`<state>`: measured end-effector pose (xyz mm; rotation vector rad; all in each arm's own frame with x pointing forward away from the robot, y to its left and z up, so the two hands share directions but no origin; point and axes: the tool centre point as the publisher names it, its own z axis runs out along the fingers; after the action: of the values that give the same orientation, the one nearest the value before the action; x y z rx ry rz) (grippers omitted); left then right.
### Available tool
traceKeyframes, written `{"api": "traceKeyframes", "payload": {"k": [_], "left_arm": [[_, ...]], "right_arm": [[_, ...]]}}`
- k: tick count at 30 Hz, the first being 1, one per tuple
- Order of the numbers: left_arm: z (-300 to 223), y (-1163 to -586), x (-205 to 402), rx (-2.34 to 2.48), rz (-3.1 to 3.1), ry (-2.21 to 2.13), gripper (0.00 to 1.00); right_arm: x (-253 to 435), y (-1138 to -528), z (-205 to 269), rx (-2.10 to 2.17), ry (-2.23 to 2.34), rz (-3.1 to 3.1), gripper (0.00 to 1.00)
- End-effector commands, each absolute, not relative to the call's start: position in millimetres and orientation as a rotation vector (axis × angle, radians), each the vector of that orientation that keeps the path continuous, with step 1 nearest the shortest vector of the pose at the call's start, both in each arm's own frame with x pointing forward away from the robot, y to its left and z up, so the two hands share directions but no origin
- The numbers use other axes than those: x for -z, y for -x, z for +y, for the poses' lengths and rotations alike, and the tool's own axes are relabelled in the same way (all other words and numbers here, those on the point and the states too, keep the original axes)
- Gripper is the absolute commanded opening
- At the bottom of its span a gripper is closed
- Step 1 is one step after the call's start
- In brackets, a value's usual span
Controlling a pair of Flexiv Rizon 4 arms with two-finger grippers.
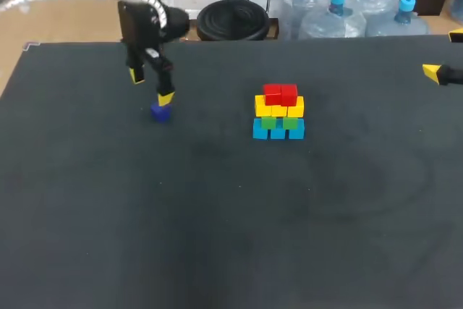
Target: Place the blue cubes, place green cubes on the blue cubes, place the yellow cubes on the green cubes, then place the red cubes on the yellow cubes, and place purple cube on the red cubes.
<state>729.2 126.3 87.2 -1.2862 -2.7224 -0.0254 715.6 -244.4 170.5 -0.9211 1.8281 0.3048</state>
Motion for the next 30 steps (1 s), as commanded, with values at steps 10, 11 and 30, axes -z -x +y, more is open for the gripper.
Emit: {"api": "traceKeyframes", "payload": {"k": [10, 11, 30], "left_arm": [[133.4, -743.5, -48.2, -0.011, -3.131, 1.592, 1.0], [132.5, -745.8, -44.9, -0.024, -3.128, 1.59, 1.0], [127.2, -773.6, -15.1, -0.049, -3.009, 1.701, 0.42]], "right_arm": [[-170.5, -715.2, -244.4, -0.305, 0.92, 1.827, 1.0], [-170.5, -715.2, -244.4, -0.305, 0.92, 1.827, 1.0], [-170.5, -715.2, -244.4, -0.305, 0.92, 1.827, 1.0]]}}
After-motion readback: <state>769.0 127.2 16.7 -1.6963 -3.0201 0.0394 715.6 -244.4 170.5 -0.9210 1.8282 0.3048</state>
